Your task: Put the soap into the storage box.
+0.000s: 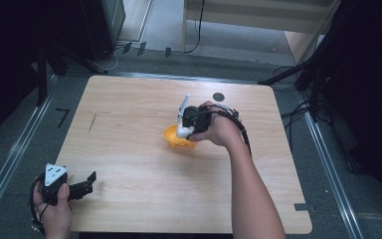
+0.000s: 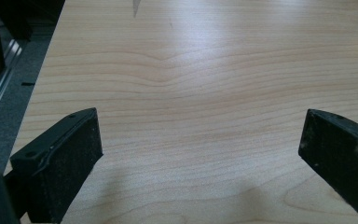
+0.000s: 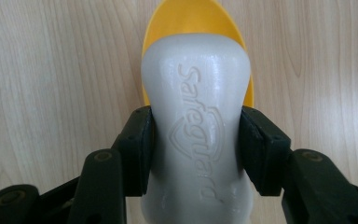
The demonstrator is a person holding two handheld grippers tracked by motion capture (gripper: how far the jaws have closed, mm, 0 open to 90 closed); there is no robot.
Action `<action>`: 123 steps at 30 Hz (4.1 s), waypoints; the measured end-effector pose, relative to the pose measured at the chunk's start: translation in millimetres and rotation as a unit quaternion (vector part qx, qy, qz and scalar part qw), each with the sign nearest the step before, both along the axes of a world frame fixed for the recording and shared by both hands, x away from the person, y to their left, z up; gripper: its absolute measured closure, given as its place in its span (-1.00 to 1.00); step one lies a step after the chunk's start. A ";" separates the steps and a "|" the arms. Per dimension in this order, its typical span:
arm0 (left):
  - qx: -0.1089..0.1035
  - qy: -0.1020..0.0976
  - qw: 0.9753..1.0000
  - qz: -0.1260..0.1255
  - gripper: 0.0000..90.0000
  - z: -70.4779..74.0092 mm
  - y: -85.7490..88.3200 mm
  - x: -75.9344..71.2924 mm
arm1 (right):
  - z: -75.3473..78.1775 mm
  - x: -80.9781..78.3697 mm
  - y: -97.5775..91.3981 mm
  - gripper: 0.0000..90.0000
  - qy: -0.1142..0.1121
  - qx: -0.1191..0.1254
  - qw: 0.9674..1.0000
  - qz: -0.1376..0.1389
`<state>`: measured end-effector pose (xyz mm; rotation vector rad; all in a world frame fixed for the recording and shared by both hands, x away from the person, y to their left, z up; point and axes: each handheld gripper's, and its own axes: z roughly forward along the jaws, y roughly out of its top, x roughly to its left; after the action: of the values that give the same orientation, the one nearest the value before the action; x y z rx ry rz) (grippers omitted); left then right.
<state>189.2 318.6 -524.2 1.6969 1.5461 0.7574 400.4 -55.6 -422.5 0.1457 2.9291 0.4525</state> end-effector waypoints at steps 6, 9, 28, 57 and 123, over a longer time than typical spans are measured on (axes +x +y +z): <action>-0.007 -0.001 1.000 0.000 -1.00 0.2 1.4 -0.3 | -1.3 4.9 15.1 0.12 -0.001 -0.012 1.000 0.013; -0.013 -0.001 1.000 0.001 -1.00 0.2 2.8 -0.4 | -2.3 6.4 19.5 0.12 0.005 -0.004 1.000 0.015; -0.007 0.001 1.000 0.000 -1.00 0.1 1.1 0.3 | -22.1 17.1 23.5 0.12 0.010 -0.019 1.000 0.022; -0.006 0.000 1.000 0.000 -1.00 -0.1 1.1 0.2 | -17.9 23.6 13.5 -0.13 0.021 -0.011 0.999 -0.026; 0.008 -0.003 1.000 -0.006 -1.00 -0.3 -2.2 -0.1 | -57.2 -70.2 -151.8 -0.35 0.066 0.072 0.984 -0.149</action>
<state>189.1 316.3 -524.5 1.7138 1.5281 0.7699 330.2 -207.5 -479.8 0.6469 2.9272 0.6240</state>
